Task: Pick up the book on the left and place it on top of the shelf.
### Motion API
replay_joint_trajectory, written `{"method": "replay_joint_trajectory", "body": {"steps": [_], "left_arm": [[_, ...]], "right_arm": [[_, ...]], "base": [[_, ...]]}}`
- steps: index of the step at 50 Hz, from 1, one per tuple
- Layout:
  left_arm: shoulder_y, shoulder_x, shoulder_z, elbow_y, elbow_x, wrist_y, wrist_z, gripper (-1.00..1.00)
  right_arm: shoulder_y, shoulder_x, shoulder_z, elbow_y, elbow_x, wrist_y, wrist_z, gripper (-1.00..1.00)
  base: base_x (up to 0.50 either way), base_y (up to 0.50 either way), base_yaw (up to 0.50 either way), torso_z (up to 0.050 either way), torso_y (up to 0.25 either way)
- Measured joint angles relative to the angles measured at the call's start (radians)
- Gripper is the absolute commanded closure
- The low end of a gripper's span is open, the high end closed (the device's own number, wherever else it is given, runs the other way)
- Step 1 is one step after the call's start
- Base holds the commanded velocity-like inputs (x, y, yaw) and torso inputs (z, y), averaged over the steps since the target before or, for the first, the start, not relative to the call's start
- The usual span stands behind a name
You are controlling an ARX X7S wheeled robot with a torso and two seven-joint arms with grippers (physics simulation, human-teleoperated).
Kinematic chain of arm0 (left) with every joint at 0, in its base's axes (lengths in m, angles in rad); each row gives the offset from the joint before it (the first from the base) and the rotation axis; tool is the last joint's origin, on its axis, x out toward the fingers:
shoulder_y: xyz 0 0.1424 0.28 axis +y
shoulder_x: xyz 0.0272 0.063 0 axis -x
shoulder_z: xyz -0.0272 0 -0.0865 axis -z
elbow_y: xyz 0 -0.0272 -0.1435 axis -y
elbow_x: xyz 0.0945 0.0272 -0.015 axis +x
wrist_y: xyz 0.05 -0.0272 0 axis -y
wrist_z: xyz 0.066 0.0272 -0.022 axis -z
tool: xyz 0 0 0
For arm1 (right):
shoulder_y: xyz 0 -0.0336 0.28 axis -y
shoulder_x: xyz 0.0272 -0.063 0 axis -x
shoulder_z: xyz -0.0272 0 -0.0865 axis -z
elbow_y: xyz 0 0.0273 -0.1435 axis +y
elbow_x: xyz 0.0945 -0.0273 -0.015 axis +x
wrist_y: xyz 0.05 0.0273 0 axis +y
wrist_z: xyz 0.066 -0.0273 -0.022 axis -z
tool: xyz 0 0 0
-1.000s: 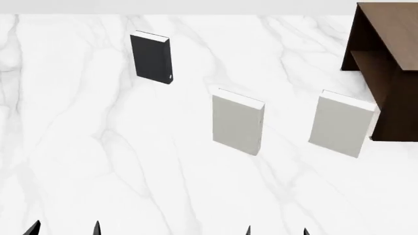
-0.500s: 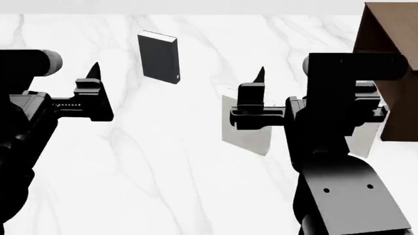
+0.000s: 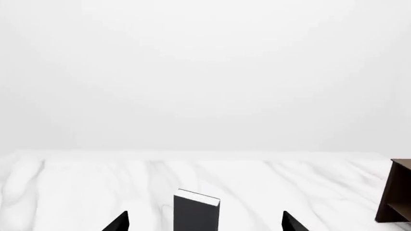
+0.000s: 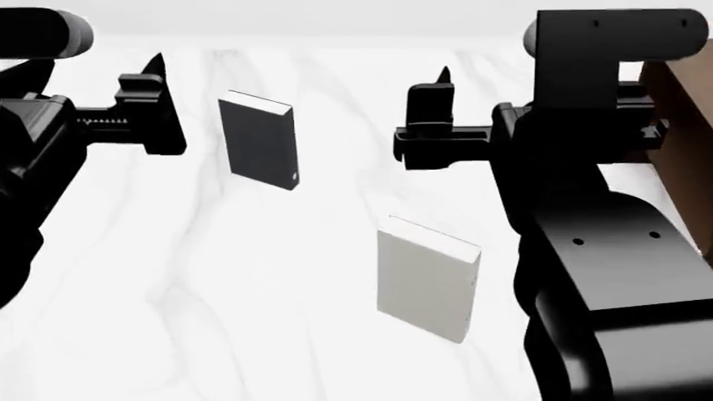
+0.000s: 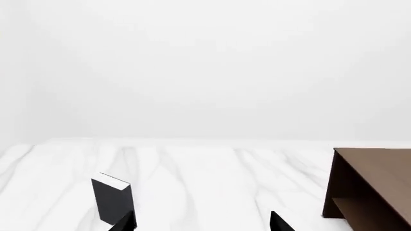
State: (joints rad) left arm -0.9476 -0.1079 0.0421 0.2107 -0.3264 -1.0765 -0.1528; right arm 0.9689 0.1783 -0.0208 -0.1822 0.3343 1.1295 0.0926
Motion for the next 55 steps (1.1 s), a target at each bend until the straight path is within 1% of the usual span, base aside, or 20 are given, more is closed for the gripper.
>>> {"method": "replay_joint_trajectory", "body": {"steps": [55], "left_arm": [[-0.031,-0.034,0.034,-0.049,-0.023,0.042,-0.027,-1.00]], "right_arm": [[0.025,0.027,-0.018,0.029,0.044,0.024,-0.023,-1.00]], "base": [[0.50,0.00,0.00,0.000,0.002]]}}
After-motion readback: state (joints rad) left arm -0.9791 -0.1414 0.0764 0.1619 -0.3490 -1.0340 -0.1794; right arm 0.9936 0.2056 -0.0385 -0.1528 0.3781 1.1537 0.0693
